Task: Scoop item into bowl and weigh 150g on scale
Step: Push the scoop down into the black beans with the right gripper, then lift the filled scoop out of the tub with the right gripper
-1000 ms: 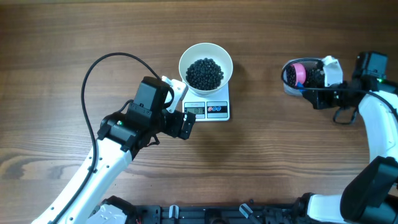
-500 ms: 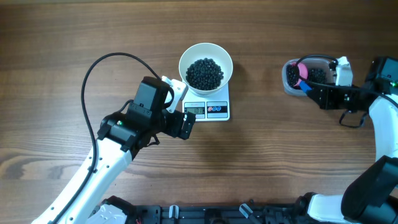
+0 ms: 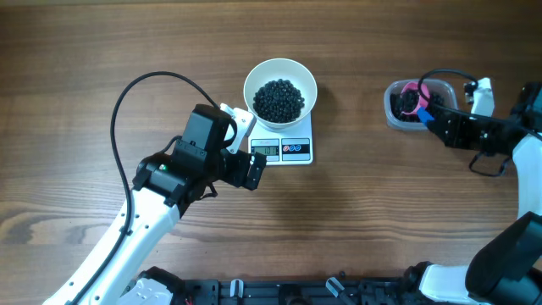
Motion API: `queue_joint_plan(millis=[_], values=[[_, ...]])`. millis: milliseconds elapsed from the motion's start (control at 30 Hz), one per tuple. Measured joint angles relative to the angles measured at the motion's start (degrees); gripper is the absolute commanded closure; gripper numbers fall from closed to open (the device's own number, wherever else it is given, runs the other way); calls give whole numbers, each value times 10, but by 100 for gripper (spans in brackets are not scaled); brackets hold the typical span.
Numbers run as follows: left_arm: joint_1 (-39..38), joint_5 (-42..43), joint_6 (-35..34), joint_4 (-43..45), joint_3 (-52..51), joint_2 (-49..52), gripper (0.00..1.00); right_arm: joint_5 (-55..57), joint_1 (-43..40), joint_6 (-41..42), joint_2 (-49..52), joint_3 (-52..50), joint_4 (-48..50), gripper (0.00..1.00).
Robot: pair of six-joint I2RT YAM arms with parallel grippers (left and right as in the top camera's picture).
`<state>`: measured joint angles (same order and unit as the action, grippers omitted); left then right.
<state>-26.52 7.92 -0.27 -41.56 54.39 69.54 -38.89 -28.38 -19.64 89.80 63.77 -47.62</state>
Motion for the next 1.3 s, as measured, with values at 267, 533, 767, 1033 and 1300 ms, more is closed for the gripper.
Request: queue_joint_plan(millis=[267,533,767,1033,1300], values=[[0,0,0,0,0,0,0,-67,-38,31,0,0,0,96],[0,0,0,0,0,0,0,-139,-80,80,0,0,0,96],[0,0,0,0,0,0,0,-184,-90,126,0,0,1,96],[0,0,0,0,0,0,0,-237,-90,164,0,0,1,96],[0,0,0,0,0,0,0,-325,-90,216,0,0,3,96]])
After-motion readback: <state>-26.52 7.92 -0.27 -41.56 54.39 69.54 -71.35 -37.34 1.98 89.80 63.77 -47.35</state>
